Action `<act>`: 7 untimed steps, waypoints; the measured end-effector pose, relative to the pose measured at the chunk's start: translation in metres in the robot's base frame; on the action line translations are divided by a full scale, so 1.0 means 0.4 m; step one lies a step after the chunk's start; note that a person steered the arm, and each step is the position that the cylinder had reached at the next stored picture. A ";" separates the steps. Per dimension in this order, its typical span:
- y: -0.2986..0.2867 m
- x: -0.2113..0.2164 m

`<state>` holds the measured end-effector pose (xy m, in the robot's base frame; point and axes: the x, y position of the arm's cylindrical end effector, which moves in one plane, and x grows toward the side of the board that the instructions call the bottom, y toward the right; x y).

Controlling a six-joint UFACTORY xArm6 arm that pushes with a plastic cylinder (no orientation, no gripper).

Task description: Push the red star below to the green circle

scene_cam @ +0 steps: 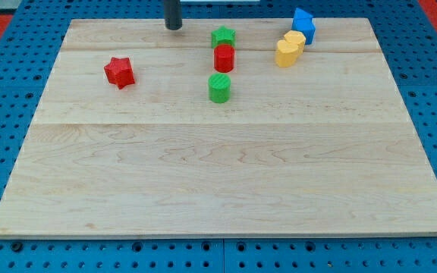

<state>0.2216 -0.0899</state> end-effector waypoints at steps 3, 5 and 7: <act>-0.200 0.143; -0.256 0.332; -0.047 0.480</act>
<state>0.4135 -0.1086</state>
